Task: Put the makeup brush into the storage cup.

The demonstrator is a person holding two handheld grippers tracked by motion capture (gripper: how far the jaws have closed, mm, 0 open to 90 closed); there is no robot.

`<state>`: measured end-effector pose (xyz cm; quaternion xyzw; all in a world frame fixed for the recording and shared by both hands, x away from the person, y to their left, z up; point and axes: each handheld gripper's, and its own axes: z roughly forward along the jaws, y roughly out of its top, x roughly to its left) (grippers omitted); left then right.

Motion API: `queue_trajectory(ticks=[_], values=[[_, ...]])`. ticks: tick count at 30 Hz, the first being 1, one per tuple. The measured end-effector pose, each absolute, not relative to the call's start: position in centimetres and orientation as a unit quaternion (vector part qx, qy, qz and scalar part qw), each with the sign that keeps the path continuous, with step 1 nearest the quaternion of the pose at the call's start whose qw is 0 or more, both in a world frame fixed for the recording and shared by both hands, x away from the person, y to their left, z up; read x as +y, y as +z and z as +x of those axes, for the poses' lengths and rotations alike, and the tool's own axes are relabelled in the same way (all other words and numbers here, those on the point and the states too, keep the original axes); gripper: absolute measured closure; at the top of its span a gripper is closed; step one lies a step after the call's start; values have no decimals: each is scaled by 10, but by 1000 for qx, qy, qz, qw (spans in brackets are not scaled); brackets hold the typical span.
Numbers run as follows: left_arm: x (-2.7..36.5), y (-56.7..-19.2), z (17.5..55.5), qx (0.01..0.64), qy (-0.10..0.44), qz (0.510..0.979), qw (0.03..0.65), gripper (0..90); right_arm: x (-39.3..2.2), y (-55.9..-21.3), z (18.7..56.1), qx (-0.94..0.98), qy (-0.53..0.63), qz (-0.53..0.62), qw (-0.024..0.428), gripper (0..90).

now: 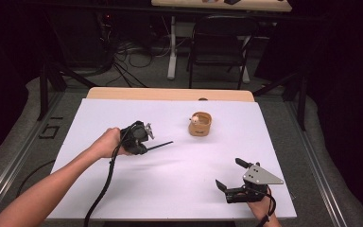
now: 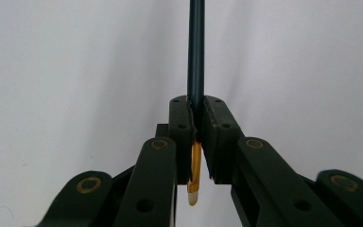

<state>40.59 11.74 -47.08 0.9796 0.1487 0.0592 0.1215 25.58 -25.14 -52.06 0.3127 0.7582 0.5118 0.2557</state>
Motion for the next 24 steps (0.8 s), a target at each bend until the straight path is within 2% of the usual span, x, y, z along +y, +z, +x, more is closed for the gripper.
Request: queue_trajectory(ticks=[10,24], values=[[107,-470,403,132,62,982,123,830,-251,-519,261,761,507,328,239,0],[89,-468,400,106,66,985,122,830,-234,-500,290,788,472,332,213,0]])
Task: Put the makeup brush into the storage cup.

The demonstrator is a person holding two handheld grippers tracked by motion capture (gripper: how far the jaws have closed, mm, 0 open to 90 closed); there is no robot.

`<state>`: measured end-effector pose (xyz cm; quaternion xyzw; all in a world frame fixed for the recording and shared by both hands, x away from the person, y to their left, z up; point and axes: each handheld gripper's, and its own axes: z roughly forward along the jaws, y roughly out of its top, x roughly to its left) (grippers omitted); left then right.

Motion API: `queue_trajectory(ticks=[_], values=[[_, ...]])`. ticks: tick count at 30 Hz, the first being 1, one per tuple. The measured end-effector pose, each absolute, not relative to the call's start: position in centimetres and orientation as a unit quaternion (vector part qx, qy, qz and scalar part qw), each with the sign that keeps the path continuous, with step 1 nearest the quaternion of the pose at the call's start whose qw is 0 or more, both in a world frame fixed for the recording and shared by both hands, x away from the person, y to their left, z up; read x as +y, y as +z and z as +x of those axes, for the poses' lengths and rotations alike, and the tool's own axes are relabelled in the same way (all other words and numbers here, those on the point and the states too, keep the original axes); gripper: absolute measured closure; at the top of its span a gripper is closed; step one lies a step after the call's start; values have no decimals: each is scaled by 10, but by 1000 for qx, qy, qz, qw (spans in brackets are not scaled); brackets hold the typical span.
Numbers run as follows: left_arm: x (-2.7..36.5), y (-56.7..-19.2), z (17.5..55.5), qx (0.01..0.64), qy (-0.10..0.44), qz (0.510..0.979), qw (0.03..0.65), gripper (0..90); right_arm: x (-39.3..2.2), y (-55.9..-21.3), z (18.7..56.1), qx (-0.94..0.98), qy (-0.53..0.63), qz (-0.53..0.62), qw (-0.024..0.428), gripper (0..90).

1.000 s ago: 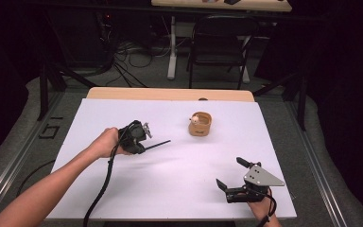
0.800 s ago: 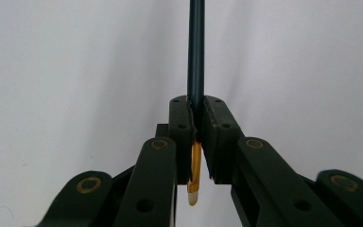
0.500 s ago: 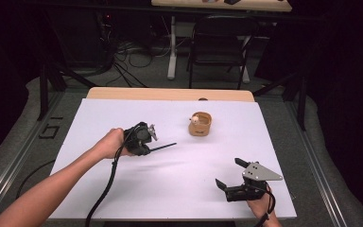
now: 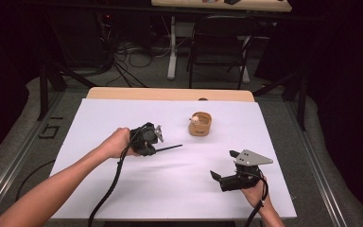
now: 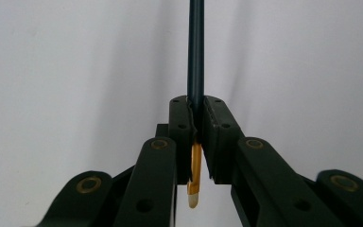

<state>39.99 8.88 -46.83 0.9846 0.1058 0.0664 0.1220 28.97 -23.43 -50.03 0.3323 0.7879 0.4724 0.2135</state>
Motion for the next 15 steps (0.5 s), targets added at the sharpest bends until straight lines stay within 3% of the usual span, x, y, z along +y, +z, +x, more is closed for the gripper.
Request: queue_trajectory(ticks=[15], values=[[75,-465,396,76,72,987,121,829,-208,-486,322,840,427,285,176,0]])
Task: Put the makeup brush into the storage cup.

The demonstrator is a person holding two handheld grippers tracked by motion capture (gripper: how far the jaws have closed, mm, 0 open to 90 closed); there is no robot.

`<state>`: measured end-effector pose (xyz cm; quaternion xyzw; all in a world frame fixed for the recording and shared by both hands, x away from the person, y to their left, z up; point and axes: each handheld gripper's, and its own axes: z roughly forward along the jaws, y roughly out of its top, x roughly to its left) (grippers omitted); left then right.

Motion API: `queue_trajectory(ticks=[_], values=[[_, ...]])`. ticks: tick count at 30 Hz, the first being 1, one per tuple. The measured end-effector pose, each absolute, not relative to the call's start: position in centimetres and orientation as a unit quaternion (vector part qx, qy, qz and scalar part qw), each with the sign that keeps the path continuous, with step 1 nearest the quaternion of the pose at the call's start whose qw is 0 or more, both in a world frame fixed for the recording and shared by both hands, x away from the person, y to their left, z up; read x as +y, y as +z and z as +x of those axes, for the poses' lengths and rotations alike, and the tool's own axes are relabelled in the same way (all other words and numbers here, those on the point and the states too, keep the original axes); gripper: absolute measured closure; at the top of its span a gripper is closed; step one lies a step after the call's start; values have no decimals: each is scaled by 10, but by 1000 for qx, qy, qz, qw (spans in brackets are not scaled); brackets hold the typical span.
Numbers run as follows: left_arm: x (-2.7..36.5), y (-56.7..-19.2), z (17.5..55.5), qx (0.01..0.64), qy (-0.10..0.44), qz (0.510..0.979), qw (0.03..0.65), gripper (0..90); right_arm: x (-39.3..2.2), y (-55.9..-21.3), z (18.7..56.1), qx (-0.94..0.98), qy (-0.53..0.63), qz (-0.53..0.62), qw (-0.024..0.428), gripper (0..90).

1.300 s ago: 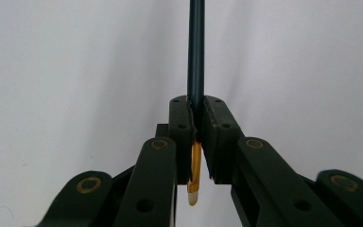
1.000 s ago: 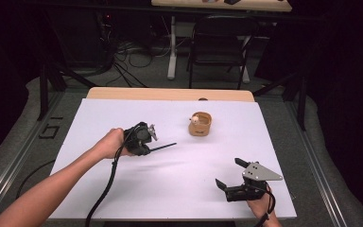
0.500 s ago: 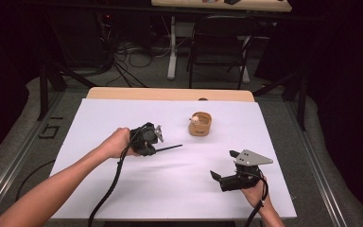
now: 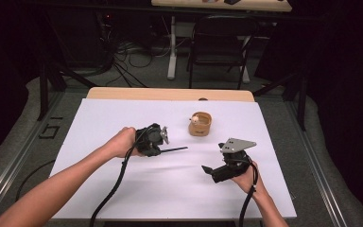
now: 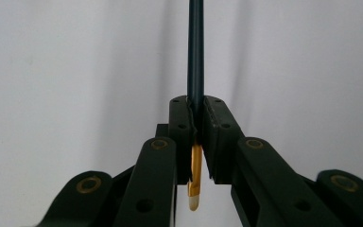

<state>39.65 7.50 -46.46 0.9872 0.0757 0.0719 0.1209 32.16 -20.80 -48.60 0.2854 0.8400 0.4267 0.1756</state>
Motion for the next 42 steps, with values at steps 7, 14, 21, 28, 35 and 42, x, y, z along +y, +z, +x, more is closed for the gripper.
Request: queue_trajectory(ticks=[7,14,21,28,35,42], values=[[71,-461,393,59,77,989,115,829,-194,-478,331,857,408,260,177,0],[69,-460,391,46,77,989,117,829,-183,-466,339,872,390,235,182,0],[64,-462,390,34,76,990,117,830,-170,-462,349,885,368,220,180,72],[65,-460,389,32,79,989,125,831,-153,-471,352,900,351,190,178,137],[64,-459,387,25,72,987,140,831,-129,-482,357,914,330,158,177,320],[62,-457,385,18,68,987,145,831,-118,-491,360,921,319,142,172,465]])
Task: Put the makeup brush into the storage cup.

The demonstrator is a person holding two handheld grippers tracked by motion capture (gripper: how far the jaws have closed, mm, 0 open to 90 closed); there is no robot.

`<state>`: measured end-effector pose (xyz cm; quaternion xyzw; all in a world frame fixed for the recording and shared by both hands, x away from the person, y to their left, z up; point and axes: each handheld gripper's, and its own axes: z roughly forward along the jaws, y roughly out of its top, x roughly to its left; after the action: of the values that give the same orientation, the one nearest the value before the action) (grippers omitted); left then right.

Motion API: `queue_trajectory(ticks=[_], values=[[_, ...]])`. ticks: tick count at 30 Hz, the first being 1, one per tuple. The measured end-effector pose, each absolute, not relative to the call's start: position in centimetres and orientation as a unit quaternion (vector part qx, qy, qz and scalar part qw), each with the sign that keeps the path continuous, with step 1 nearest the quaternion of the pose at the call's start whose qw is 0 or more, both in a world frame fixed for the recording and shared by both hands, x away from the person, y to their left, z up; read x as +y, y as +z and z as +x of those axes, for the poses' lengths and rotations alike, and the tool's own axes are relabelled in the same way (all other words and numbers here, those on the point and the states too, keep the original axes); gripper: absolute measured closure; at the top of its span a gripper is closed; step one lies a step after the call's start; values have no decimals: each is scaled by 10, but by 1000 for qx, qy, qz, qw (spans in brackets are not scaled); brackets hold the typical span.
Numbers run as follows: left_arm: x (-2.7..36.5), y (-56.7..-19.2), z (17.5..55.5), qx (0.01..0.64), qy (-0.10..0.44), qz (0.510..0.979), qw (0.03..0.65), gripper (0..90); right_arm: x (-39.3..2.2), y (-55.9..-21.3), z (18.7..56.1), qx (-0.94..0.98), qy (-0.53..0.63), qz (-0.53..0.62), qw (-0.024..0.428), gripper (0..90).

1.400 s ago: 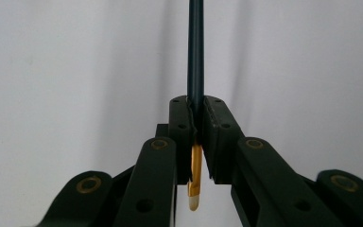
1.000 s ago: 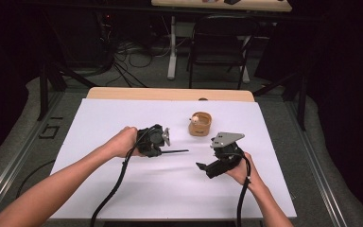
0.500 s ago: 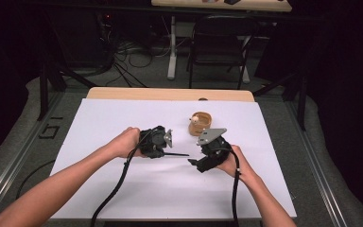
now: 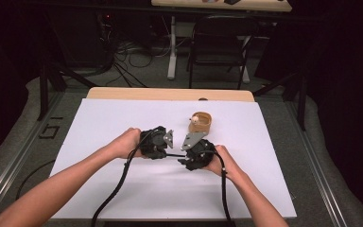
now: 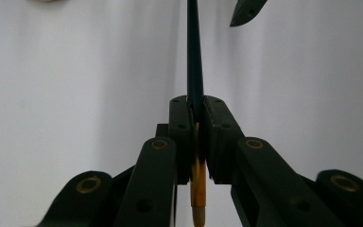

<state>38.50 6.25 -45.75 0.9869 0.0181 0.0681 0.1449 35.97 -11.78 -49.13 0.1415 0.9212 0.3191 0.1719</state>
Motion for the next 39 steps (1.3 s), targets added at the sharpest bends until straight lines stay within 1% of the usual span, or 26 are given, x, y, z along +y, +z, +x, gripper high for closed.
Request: queue_trajectory(ticks=[6,7,8,10,12,13,14,15,16,17,31,34,38,39], values=[[63,-455,384,19,66,986,155,831,-115,-501,362,922,321,140,165,573],[63,-455,384,19,66,986,155,831,-115,-501,362,922,321,140,165,573],[63,-454,383,17,64,986,156,831,-114,-503,361,922,319,142,164,610],[63,-452,383,16,63,986,156,831,-114,-506,361,922,324,138,164,647],[62,-452,383,16,60,986,157,830,-113,-507,360,922,325,137,163,680],[62,-452,383,16,60,986,157,831,-113,-507,360,922,325,137,163,680],[62,-452,383,14,60,986,158,831,-114,-507,360,921,327,136,164,717],[62,-452,383,14,60,986,158,830,-114,-507,360,921,327,136,164,717],[61,-452,383,13,63,985,158,831,-114,-506,360,918,331,138,166,750],[61,-452,383,12,61,985,160,831,-114,-506,360,918,332,138,166,762],[62,-450,383,-6,48,985,166,825,-115,-509,352,921,332,108,175,816],[64,-449,385,-1,41,983,178,788,-115,-510,348,920,335,98,177,837],[65,-449,386,-1,35,983,180,774,-115,-513,343,916,348,95,175,848],[65,-449,386,1,35,983,178,731,-117,-513,343,915,349,100,174,848]])
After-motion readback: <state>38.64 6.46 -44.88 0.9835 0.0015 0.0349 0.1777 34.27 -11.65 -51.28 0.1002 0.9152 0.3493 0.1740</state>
